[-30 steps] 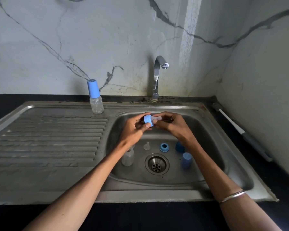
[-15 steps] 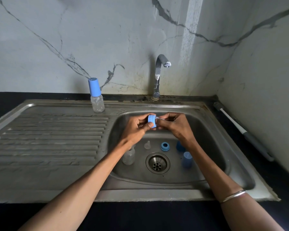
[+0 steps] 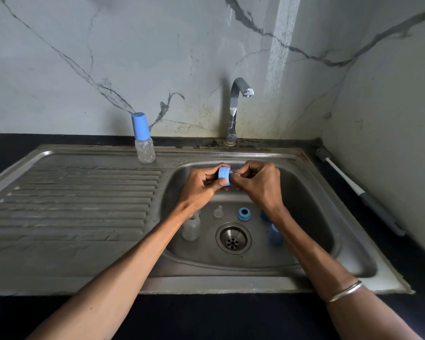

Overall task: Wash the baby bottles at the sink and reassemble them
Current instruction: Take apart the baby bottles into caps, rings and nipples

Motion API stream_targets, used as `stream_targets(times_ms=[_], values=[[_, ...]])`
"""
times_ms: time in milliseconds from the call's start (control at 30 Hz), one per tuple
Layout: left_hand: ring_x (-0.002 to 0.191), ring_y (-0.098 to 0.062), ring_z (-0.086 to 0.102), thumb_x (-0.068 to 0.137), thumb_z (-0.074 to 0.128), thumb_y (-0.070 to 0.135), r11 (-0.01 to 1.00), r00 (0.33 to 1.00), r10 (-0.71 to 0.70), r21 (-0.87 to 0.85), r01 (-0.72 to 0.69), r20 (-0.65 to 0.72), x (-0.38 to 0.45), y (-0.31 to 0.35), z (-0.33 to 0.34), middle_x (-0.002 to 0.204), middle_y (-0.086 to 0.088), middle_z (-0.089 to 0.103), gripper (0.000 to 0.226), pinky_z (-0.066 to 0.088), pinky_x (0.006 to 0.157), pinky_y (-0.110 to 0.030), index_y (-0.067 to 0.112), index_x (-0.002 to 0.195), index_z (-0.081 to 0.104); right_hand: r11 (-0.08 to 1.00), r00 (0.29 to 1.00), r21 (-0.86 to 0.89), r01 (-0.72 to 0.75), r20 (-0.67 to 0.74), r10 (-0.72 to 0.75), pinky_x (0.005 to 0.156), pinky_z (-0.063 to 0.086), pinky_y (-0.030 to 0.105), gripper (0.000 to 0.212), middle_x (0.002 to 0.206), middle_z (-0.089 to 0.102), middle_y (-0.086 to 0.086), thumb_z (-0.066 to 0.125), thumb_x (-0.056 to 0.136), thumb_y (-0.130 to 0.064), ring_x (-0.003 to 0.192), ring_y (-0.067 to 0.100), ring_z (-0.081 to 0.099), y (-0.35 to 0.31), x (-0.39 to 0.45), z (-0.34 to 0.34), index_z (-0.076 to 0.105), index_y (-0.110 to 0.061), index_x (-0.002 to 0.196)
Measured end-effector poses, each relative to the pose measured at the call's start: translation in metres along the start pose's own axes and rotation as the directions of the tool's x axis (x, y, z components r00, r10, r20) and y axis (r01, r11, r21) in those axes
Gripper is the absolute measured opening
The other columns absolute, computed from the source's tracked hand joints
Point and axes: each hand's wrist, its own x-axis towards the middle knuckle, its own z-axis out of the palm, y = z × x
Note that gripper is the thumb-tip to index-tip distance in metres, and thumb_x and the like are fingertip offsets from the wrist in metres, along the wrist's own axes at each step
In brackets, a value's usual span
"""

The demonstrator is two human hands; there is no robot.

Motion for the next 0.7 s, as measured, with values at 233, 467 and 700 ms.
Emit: stream_targets(times_ms=[233,467,700], values=[[0.084,-0.017,0.075,0.087,0.071,-0.002,1.0,0.999,-0.023,-0.008,0.023,0.045,0.001,-0.004,-0.007,0.11,-0.006,0.075,0.039,0.058,0.082,-0.024,0.003,0.126,0.066,0.983,0.973,0.121,-0.135,0.203,0.108,0.07,0.053,0.017,0.018,0.083,0.076,-0.002,0.078,0.079,-0.02,0.078,0.01,0.072,0.002,0.0,-0.012,0.075,-0.013,0.096],[0.098,-0.025,0.074,0.089,0.072,0.004,0.994,0.996,-0.082,-0.075,0.084,0.036,0.004,-0.008,-0.009,0.11,-0.007,0.075,0.035,0.058,0.092,-0.04,0.009,0.123,0.068,0.994,0.938,-0.062,-0.085,0.332,0.1,0.084,0.052,0.017,0.031,0.099,0.074,-0.012,0.081,0.077,-0.018,0.095,-0.002,0.067,0.002,0.01,-0.018,0.072,-0.026,0.105],[0.096,-0.025,0.072,0.093,0.06,-0.002,0.913,0.98,-0.177,-0.357,0.197,0.087,0.007,-0.006,-0.006,0.101,-0.011,0.076,0.02,0.06,0.084,-0.035,0.006,0.108,0.07,0.986,0.974,-0.141,0.093,0.22,-0.061,0.086,0.053,0.013,0.038,0.105,0.073,-0.01,0.08,0.078,-0.011,0.094,-0.005,0.067,-0.003,0.01,-0.017,0.071,-0.02,0.114]])
